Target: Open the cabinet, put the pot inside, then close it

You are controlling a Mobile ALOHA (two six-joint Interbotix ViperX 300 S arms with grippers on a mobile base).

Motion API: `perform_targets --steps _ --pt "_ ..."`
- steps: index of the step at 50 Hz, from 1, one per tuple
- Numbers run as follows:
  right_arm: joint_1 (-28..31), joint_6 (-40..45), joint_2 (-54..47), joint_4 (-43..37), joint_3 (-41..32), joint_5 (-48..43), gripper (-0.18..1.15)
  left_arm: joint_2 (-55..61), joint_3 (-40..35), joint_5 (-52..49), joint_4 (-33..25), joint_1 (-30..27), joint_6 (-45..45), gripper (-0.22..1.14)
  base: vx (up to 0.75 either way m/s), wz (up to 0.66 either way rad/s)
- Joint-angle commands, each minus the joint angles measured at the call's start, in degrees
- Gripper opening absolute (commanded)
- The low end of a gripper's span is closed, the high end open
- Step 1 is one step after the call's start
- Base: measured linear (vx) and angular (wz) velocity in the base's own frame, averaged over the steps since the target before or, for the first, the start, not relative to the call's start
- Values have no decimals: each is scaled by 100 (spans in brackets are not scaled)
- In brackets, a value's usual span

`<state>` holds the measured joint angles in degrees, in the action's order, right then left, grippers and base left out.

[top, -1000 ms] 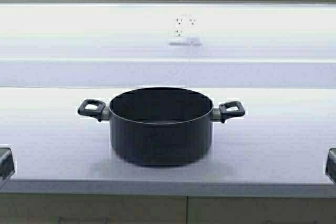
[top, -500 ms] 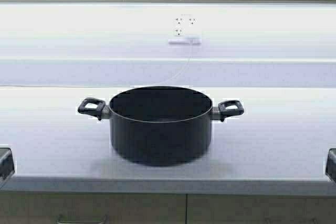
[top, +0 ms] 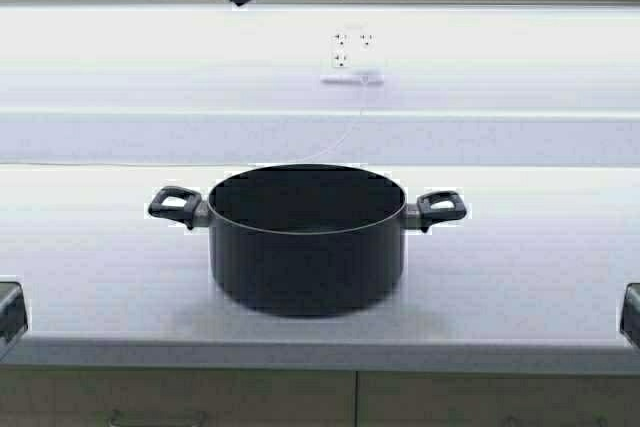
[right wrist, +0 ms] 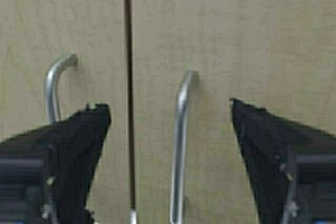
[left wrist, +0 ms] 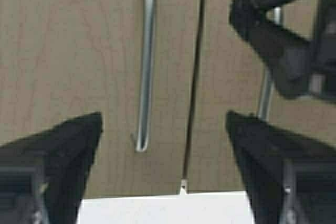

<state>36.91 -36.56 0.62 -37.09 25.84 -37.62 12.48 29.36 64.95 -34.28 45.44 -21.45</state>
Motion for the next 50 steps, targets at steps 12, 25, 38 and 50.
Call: perform_targets --steps 12,25,38,50 --pt "-141 -9 -369 -105 -642 -202 100 352 -747 53 -158 -308 18 101 0 0" --pt "-237 62 -589 -185 -791 -202 100 527 -1090 -281 -246 -387 18 101 0 0" --pt "-281 97 -747 -202 -914 -158 98 668 -1292 -483 -220 -387 26 100 -1 0" --pt "-316 97 -809 -598 -1037 -193 46 791 -1600 -1090 -105 -431 -26 55 -2 -1"
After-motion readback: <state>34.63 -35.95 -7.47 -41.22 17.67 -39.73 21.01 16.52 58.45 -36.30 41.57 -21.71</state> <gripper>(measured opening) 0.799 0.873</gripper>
